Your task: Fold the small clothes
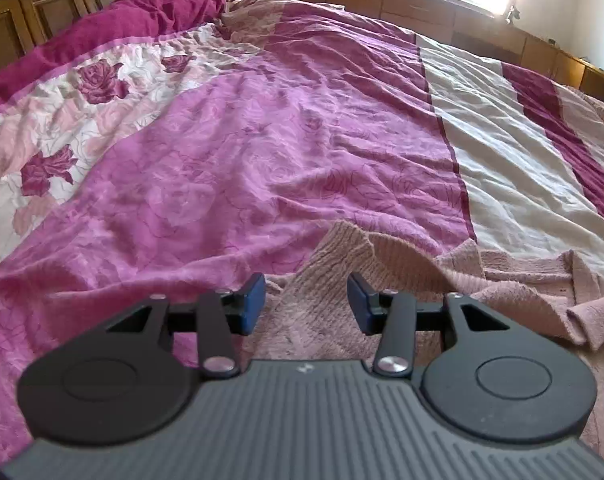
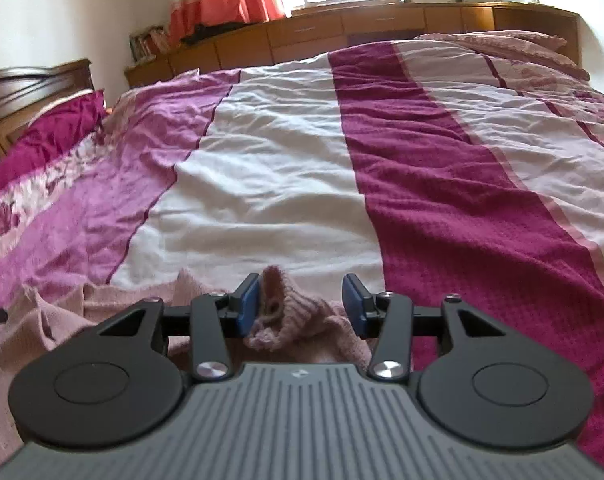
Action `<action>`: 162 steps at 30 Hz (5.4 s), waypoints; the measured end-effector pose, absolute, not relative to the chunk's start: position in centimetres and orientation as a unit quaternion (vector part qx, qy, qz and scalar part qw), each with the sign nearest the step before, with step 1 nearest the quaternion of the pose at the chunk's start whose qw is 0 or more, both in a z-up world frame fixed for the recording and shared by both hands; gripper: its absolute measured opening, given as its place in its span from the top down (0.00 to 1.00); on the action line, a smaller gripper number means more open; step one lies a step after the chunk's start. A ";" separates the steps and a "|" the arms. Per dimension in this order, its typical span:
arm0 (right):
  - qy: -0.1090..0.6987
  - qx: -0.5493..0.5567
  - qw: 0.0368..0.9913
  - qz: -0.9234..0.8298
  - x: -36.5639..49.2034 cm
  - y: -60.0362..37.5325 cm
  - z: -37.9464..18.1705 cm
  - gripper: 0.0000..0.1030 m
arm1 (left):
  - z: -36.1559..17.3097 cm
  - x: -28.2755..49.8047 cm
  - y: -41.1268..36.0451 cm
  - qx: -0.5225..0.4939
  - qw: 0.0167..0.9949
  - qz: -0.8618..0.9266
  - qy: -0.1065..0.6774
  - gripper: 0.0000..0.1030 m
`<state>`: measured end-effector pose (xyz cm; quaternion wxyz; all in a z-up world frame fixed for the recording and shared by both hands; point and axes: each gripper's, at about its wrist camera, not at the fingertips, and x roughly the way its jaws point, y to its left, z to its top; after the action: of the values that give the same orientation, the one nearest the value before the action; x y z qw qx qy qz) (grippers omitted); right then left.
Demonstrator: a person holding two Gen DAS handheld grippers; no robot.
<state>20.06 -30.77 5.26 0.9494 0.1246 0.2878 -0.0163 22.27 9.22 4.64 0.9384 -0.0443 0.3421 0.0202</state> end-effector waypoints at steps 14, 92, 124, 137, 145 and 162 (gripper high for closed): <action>0.290 0.172 0.941 0.007 15.5 -31.6 6.2 0.44 | 3.4 24.1 6.8 0.029 0.931 -0.047 0.360 0.49; 0.304 0.369 0.877 -0.036 1.6 -35.8 0.5 0.18 | 5.5 5.6 9.7 -0.072 0.891 0.023 0.447 0.26; 0.320 0.420 0.848 0.036 8.1 -35.8 -0.8 0.48 | 4.0 5.9 8.3 -0.049 0.874 0.022 0.482 0.26; 0.325 0.444 0.834 0.033 8.3 -36.8 -2.3 0.58 | 3.5 6.0 7.9 -0.026 0.874 0.021 0.484 0.26; 0.308 0.443 0.841 0.034 7.6 -36.7 -2.9 0.66 | 3.5 5.9 7.9 -0.027 0.876 0.019 0.481 0.26; 0.278 0.442 0.852 0.045 7.6 -35.7 0.4 0.70 | 4.3 5.5 8.8 -0.033 0.879 0.024 0.475 0.26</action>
<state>7.64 -35.66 0.45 0.8516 0.4423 0.2778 0.0446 5.48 8.85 4.25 0.8790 -0.0328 0.4752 0.0235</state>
